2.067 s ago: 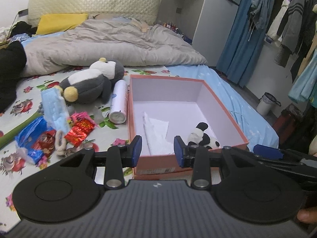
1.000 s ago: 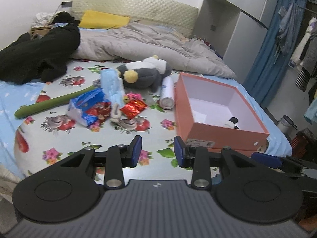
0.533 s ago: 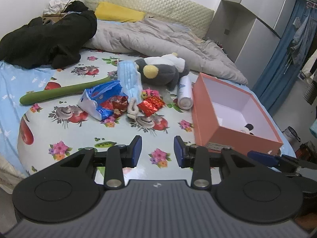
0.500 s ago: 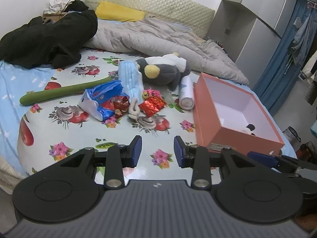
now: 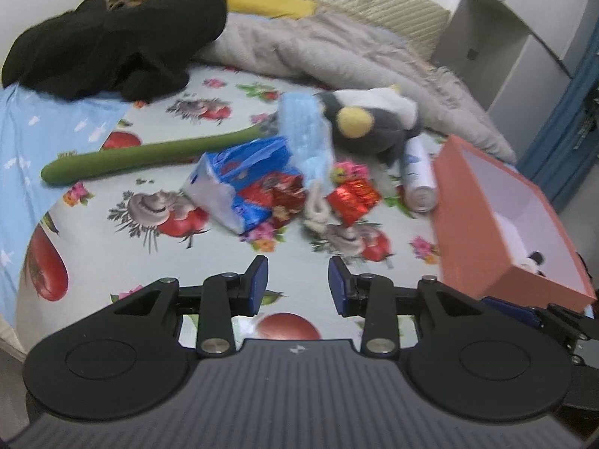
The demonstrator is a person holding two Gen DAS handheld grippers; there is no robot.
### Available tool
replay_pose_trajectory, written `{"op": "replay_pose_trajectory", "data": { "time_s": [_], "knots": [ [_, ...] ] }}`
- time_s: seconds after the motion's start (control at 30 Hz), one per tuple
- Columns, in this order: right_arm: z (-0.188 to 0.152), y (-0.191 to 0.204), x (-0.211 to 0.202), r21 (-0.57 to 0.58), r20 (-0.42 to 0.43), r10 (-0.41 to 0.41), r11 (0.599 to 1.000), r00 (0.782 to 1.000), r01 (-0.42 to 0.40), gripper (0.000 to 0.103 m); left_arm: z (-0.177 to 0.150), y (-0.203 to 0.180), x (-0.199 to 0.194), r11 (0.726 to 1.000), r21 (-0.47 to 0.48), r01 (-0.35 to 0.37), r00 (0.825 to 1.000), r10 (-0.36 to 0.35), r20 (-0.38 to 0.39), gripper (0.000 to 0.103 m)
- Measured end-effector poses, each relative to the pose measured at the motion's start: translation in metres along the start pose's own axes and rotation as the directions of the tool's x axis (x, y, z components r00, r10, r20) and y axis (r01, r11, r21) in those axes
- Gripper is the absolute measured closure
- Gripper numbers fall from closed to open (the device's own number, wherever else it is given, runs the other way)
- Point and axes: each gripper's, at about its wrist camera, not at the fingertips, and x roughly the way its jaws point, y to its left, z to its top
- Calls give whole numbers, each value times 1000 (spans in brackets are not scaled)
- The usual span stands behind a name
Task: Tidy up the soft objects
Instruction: 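Grasp the blue plastic bag with the left tool while the right tool grasps the white hair tie, then carry the blue bag with the left tool while the right tool carries the hair tie to the box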
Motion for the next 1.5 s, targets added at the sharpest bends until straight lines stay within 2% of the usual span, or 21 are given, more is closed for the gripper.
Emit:
{"op": "replay_pose_trajectory", "data": {
  "time_s": [0.17,0.43,0.6,0.73,1.03,1.1,1.13,1.17,1.23,1.37,1.5],
  "knots": [
    [3,-4,38,0,-28,18,1000,999,-18,34,6,20,35,999,-36,-34,999,34,-6,55],
    [18,-11,100,-13,-34,48,999,998,-49,44,19,49,90,989,-118,-93,996,94,-2,54],
    [26,-12,135,-12,-50,73,997,996,-74,46,25,57,119,983,-151,-109,994,110,-5,54],
    [32,-14,157,-4,-56,86,996,995,-86,48,29,61,135,979,-161,-129,991,131,3,45],
    [39,-10,189,-8,-41,105,994,994,-105,49,29,69,153,969,-190,-156,985,168,45,45],
    [42,-8,192,-9,-37,104,994,994,-105,50,29,68,155,969,-188,-160,984,173,51,47],
    [42,-6,193,-19,-36,98,995,994,-99,61,29,68,156,969,-188,-160,984,173,53,50],
    [43,-5,195,-32,-36,92,995,995,-93,67,29,67,156,969,-185,-163,983,176,55,56],
    [44,-2,195,-42,-37,80,996,996,-82,76,28,68,157,970,-185,-160,983,174,61,61],
    [45,-1,190,-49,-38,72,996,997,-74,82,25,67,151,968,-198,-154,983,170,68,72],
    [45,-1,176,-68,-31,50,996,998,-53,83,21,66,138,966,-209,-151,982,171,80,76]
  ]
}}
